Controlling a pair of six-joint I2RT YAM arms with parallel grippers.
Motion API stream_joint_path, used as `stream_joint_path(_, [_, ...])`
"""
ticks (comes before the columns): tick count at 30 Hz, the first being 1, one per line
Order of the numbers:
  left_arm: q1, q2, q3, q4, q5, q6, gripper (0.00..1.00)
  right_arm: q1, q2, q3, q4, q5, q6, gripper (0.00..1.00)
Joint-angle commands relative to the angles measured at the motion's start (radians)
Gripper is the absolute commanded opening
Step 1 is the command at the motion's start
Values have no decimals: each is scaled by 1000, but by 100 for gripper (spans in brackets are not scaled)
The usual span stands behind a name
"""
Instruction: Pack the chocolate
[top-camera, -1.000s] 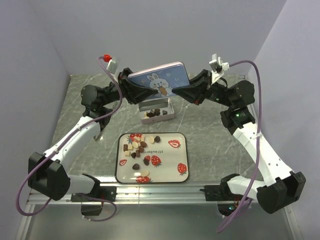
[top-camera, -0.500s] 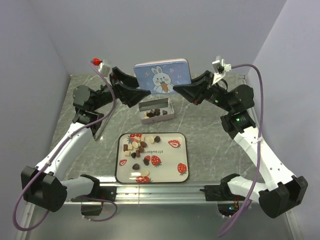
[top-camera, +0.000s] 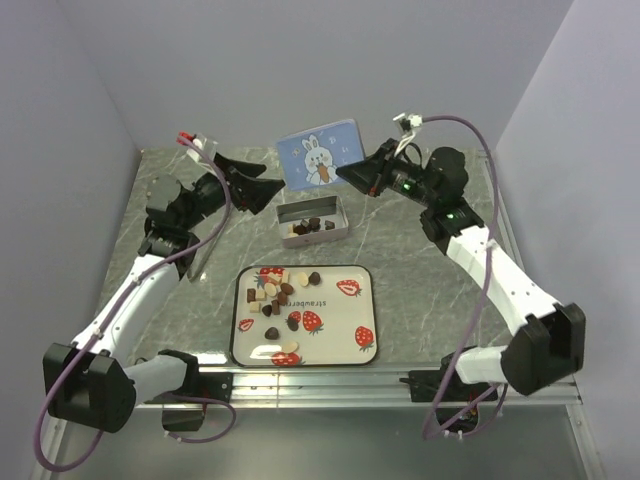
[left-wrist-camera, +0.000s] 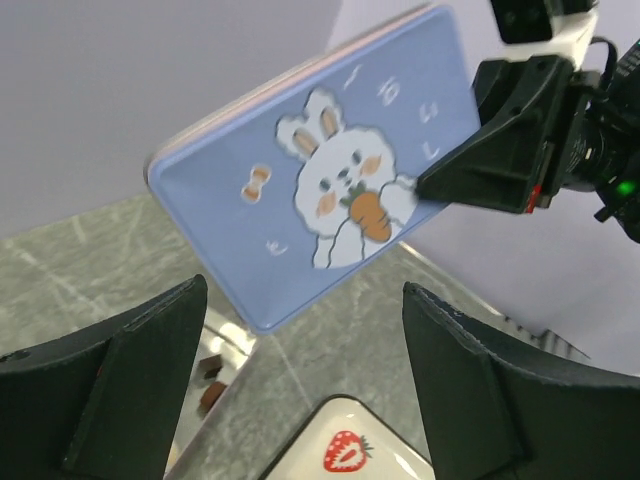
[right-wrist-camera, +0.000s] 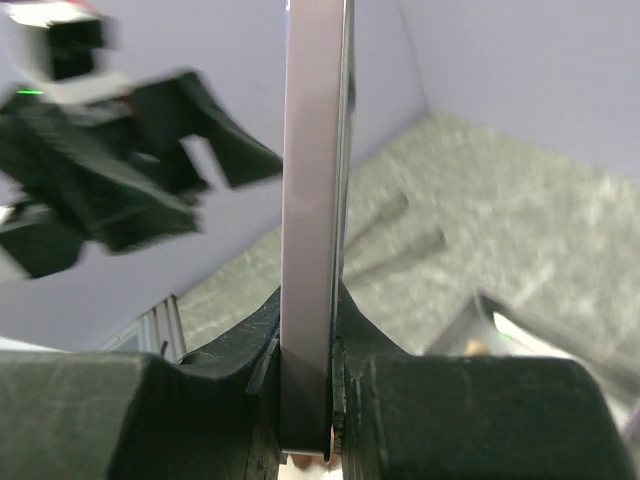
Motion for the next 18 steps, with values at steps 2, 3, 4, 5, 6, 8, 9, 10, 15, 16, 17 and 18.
stream_joint_path(2, [4,-6,-31,-41,-143,82,84,-34,80,22,-27,21,2,0])
stream_joint_path(3, [4,2,-34,-70,-184,82,84,-43,92,11,-19,17,10,0])
stream_joint_path(4, [4,17,-32,-81,-201,85,84,-54,115,-2,-7,-12,21,0])
stream_joint_path(5, [4,23,-34,-90,-215,93,83,-79,126,-31,39,-29,54,0])
stream_joint_path(6, [4,28,-40,-91,-234,93,83,-88,138,-47,64,-51,74,0])
stream_joint_path(8, [2,40,-49,-78,-249,91,83,-117,164,-88,137,-98,125,0])
stream_joint_path(9, [2,45,-57,-65,-248,88,83,-123,173,-101,159,-108,136,0])
stream_joint_path(10, [2,55,-58,-61,-243,85,82,-129,189,-110,176,-118,148,0])
stream_joint_path(15, [-7,87,-93,-35,-269,100,81,-149,239,-113,194,-143,176,0])
stream_joint_path(16, [-9,94,-100,-30,-284,105,81,-151,264,-112,197,-144,182,0])
stream_joint_path(17, [-13,100,-106,-35,-309,119,81,-152,278,-107,199,-146,191,0])
stream_joint_path(18, [-16,106,-103,-44,-326,125,81,-157,291,-104,201,-149,197,0])
